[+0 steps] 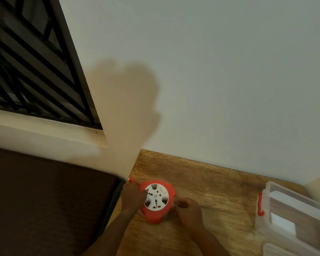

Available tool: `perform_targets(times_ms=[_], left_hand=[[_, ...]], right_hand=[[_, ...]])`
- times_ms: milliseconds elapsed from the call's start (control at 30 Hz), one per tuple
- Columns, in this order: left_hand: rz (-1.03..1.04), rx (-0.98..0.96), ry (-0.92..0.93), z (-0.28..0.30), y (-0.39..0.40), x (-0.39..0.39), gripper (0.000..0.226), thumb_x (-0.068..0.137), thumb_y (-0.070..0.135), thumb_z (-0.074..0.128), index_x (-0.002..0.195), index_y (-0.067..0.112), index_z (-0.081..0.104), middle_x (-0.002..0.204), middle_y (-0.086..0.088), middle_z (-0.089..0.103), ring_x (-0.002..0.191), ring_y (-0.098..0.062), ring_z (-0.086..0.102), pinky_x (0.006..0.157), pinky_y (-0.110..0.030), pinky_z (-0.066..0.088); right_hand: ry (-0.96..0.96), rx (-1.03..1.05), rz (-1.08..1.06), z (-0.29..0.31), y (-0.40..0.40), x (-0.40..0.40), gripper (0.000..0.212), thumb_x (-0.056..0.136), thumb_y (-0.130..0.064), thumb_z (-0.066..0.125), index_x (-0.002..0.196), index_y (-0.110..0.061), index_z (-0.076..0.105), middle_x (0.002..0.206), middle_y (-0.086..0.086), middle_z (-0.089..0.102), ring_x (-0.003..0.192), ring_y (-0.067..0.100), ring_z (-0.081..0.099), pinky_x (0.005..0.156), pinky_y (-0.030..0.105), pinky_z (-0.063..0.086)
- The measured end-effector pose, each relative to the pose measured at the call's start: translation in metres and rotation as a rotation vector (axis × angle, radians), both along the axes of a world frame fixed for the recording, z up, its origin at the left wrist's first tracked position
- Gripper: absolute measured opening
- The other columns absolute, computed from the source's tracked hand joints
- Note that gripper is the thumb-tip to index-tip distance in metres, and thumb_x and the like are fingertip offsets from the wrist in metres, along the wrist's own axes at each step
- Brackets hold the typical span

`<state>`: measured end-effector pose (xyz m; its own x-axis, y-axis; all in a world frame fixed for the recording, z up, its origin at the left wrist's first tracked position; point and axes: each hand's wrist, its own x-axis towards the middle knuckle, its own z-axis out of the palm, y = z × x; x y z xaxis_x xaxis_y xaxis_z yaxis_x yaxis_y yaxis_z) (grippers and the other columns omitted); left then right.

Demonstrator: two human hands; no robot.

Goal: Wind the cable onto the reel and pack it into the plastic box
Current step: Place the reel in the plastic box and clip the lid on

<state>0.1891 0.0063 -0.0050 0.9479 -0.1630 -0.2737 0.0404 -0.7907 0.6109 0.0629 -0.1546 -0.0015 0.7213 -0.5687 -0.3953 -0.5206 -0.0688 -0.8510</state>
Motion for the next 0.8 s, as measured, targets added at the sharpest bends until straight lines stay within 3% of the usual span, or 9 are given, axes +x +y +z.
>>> perform_targets(times_ms=[67, 167, 267, 367, 567, 667, 733, 800], left_hand=[[0.019, -0.003, -0.098, 0.009, -0.013, -0.005, 0.04, 0.091, 0.026, 0.069, 0.127, 0.009, 0.063, 0.132, -0.011, 0.062, 0.127, -0.029, 0.051, 0.105, -0.04, 0.046], [-0.013, -0.156, -0.16, 0.025, -0.04, -0.014, 0.051, 0.089, 0.022, 0.075, 0.135, 0.006, 0.059, 0.14, -0.016, 0.055, 0.133, -0.034, 0.048, 0.101, -0.037, 0.044], [-0.155, -0.28, -0.165, 0.04, -0.079, -0.022, 0.046, 0.091, 0.019, 0.073, 0.134, 0.007, 0.061, 0.135, -0.014, 0.061, 0.129, -0.031, 0.054, 0.104, -0.04, 0.046], [-0.27, -0.34, -0.115, 0.055, -0.123, -0.033, 0.044, 0.092, 0.022, 0.074, 0.133, 0.01, 0.063, 0.132, -0.008, 0.064, 0.116, -0.021, 0.062, 0.093, -0.032, 0.049], [-0.544, -0.401, -0.031, 0.077, -0.219, -0.086, 0.046, 0.092, 0.033, 0.074, 0.131, 0.011, 0.065, 0.124, -0.006, 0.07, 0.106, -0.017, 0.066, 0.09, -0.031, 0.052], [-0.636, -0.382, -0.008, 0.082, -0.259, -0.118, 0.051, 0.092, 0.038, 0.073, 0.134, 0.012, 0.063, 0.127, -0.003, 0.069, 0.101, -0.012, 0.064, 0.084, -0.026, 0.048], [-0.67, -0.377, 0.037, 0.082, -0.284, -0.138, 0.048, 0.093, 0.036, 0.072, 0.133, 0.012, 0.063, 0.13, -0.005, 0.068, 0.098, -0.011, 0.062, 0.079, -0.024, 0.047], [-0.687, -0.369, 0.084, 0.081, -0.302, -0.154, 0.05, 0.093, 0.036, 0.071, 0.136, 0.012, 0.061, 0.137, -0.007, 0.066, 0.107, -0.017, 0.064, 0.082, -0.028, 0.051]], right_hand=[[0.004, -0.001, -0.037, 0.001, -0.009, -0.006, 0.021, 0.075, -0.011, 0.073, 0.092, -0.023, 0.071, 0.09, -0.008, 0.071, 0.085, 0.011, 0.067, 0.079, 0.034, 0.057], [-0.027, -0.016, -0.103, 0.01, -0.025, -0.019, 0.029, 0.074, -0.011, 0.073, 0.1, -0.021, 0.068, 0.095, -0.007, 0.068, 0.087, 0.009, 0.065, 0.081, 0.036, 0.057], [-0.09, -0.007, -0.186, 0.021, -0.046, -0.042, 0.026, 0.074, -0.013, 0.074, 0.094, -0.028, 0.067, 0.095, -0.009, 0.068, 0.089, 0.007, 0.064, 0.081, 0.037, 0.057], [-0.137, 0.001, -0.284, 0.033, -0.069, -0.073, 0.026, 0.076, -0.012, 0.073, 0.097, -0.027, 0.065, 0.095, -0.008, 0.068, 0.09, 0.01, 0.065, 0.084, 0.04, 0.056], [-0.215, -0.061, -0.484, 0.055, -0.115, -0.157, 0.037, 0.077, -0.016, 0.073, 0.109, -0.031, 0.061, 0.099, -0.011, 0.068, 0.09, 0.004, 0.064, 0.082, 0.032, 0.055], [-0.246, -0.082, -0.597, 0.059, -0.13, -0.2, 0.038, 0.078, -0.013, 0.073, 0.11, -0.029, 0.061, 0.097, -0.012, 0.069, 0.082, -0.003, 0.065, 0.067, 0.016, 0.052], [-0.244, -0.093, -0.659, 0.058, -0.142, -0.23, 0.038, 0.079, -0.012, 0.074, 0.11, -0.029, 0.061, 0.098, -0.012, 0.069, 0.081, -0.006, 0.064, 0.063, 0.012, 0.049], [-0.227, -0.104, -0.705, 0.055, -0.152, -0.255, 0.038, 0.08, -0.014, 0.074, 0.112, -0.028, 0.059, 0.1, -0.013, 0.068, 0.084, -0.001, 0.065, 0.067, 0.014, 0.049]])
